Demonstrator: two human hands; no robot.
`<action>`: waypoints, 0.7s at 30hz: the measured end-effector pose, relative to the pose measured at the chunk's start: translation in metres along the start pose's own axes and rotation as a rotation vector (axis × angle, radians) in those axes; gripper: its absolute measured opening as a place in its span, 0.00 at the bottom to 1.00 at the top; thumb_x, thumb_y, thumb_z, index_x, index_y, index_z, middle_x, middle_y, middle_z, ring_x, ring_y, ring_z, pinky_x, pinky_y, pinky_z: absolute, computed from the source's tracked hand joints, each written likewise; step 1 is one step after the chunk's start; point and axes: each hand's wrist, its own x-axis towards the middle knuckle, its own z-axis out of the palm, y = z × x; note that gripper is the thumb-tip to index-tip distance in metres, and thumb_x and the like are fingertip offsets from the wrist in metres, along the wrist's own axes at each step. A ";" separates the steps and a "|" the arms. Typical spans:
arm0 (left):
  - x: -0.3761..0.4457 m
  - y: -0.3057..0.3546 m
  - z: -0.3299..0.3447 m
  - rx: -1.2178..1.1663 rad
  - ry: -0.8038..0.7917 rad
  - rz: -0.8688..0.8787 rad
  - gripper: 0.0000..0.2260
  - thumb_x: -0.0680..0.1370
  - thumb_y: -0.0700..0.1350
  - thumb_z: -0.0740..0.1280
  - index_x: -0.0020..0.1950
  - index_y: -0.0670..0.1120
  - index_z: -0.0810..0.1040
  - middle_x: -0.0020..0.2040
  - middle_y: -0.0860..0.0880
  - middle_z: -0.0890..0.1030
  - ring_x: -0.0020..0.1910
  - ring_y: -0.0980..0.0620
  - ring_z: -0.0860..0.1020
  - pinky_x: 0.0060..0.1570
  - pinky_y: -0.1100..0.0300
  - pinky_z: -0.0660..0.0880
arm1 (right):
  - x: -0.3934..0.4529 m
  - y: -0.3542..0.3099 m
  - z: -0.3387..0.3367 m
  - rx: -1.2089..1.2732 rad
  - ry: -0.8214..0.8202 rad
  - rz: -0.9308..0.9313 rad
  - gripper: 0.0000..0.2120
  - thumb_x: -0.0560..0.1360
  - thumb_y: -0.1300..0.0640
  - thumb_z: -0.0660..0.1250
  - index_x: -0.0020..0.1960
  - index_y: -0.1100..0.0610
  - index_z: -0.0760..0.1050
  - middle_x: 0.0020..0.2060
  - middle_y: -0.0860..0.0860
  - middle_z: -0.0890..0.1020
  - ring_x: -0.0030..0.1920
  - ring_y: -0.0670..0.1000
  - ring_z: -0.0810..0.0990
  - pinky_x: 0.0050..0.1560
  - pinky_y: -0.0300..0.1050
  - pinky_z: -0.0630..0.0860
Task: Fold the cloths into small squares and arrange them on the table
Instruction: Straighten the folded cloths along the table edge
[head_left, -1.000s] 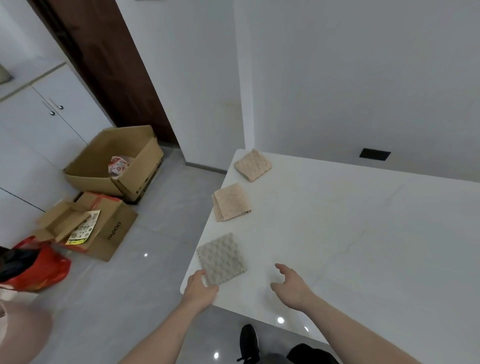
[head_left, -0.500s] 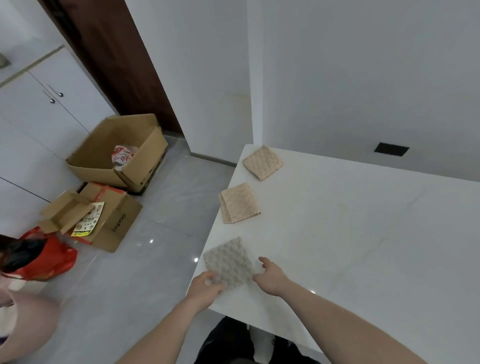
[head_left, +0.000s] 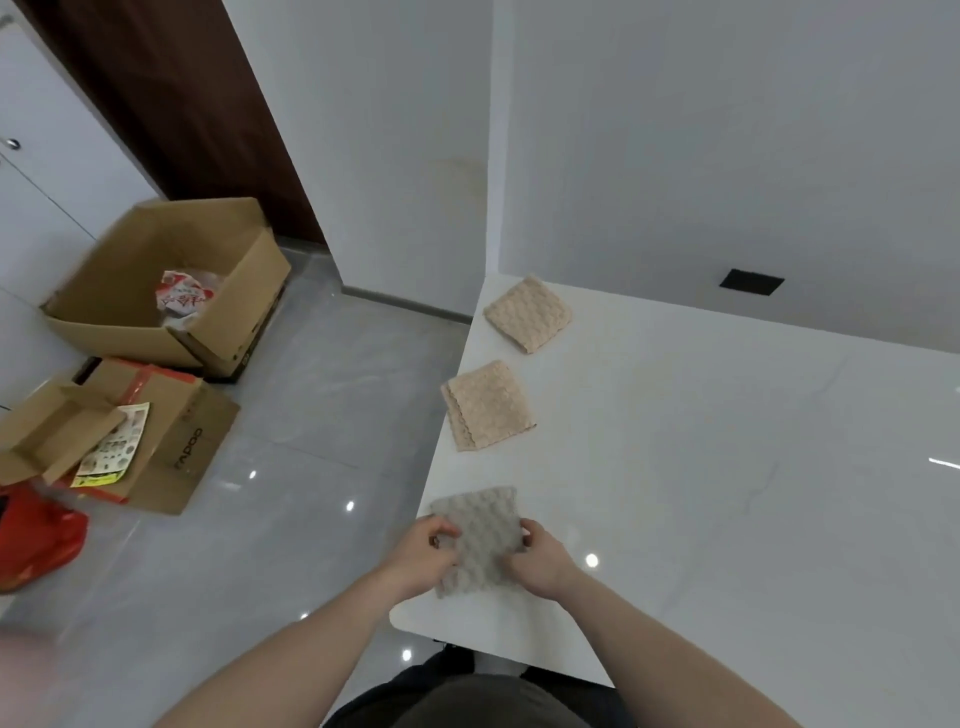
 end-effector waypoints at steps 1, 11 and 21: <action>0.002 0.000 -0.003 0.015 -0.005 0.015 0.13 0.71 0.42 0.73 0.53 0.55 0.80 0.59 0.51 0.76 0.52 0.55 0.77 0.49 0.63 0.76 | -0.001 0.002 0.006 0.025 -0.004 0.011 0.28 0.75 0.57 0.67 0.74 0.55 0.67 0.55 0.48 0.79 0.53 0.50 0.81 0.49 0.39 0.80; 0.011 -0.005 -0.028 0.181 -0.185 0.057 0.14 0.73 0.46 0.71 0.59 0.54 0.81 0.63 0.53 0.77 0.59 0.54 0.77 0.56 0.61 0.77 | -0.009 0.004 0.014 0.091 -0.035 0.151 0.32 0.75 0.53 0.68 0.77 0.57 0.64 0.59 0.51 0.82 0.42 0.45 0.79 0.35 0.35 0.74; 0.062 0.080 -0.070 0.162 0.111 0.035 0.04 0.74 0.47 0.72 0.48 0.52 0.82 0.55 0.52 0.81 0.50 0.52 0.79 0.40 0.62 0.71 | 0.025 -0.030 -0.052 -0.058 0.171 0.077 0.33 0.78 0.56 0.66 0.80 0.58 0.59 0.73 0.57 0.71 0.71 0.57 0.73 0.68 0.46 0.71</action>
